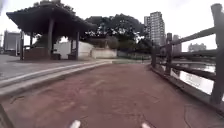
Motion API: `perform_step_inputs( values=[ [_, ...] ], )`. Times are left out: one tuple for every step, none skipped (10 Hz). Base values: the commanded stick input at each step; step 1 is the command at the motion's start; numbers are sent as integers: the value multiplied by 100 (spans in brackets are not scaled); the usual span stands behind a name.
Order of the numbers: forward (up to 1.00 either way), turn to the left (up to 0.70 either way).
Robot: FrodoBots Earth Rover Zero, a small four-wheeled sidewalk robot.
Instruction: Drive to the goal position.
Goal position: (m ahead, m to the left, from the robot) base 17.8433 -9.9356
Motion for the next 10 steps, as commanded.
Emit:
perform_step_inputs(
  values=[
    [70,0],
    [70,0],
    [70,0],
    [70,0],
    [70,0],
    [70,0],
    [70,0],
    [70,0],
    [70,0],
    [70,0]
  ],
)
